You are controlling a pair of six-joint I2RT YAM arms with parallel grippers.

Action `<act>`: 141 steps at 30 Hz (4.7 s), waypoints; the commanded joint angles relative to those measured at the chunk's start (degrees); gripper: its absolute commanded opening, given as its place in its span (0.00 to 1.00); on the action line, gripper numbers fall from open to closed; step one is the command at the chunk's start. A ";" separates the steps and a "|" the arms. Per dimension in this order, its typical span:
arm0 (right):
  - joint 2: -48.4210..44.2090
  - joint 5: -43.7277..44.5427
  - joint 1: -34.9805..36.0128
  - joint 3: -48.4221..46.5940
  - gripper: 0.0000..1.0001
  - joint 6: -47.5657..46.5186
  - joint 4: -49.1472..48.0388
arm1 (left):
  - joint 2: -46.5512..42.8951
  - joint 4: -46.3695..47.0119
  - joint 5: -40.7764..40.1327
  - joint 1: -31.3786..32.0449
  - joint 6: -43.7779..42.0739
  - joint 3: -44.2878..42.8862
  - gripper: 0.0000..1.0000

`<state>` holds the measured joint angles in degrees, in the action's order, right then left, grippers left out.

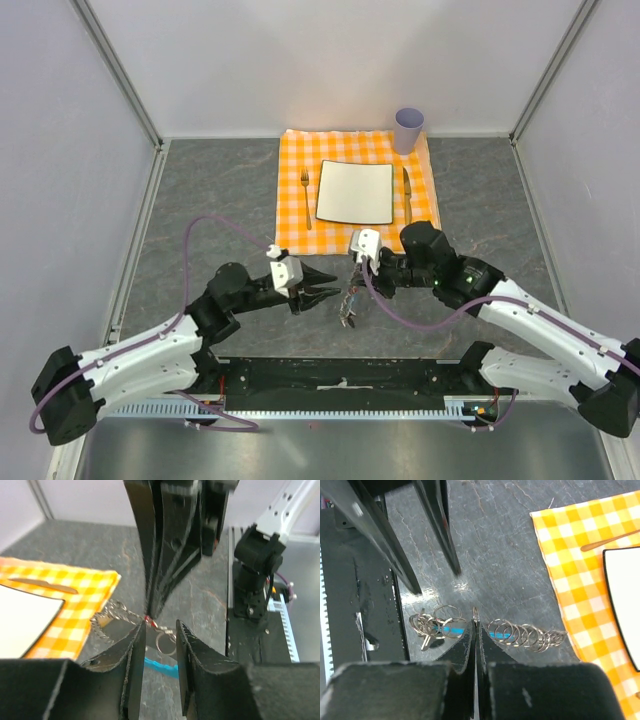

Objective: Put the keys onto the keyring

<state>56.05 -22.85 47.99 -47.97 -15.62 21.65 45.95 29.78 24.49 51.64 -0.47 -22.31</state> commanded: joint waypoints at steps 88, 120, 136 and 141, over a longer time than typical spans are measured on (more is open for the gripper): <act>20.05 6.34 -1.85 11.58 0.48 39.88 -0.37 | 12.76 -7.02 -12.01 -1.54 -0.76 -3.98 0.36; 16.81 10.38 -14.58 11.74 0.46 31.96 -8.63 | 26.09 -6.31 -3.24 -3.47 6.00 -8.80 0.39; 24.44 -3.69 -18.45 17.82 0.39 31.79 -21.21 | 44.66 -18.26 1.44 -3.47 10.23 -19.97 0.35; 28.93 -6.77 -18.28 17.55 0.38 31.96 -25.95 | 44.14 -22.30 -1.99 -3.65 10.14 -18.83 0.34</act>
<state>81.54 -27.09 29.71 -30.39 16.78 0.01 90.48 11.18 24.08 48.27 7.84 -40.53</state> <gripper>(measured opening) 0.383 0.352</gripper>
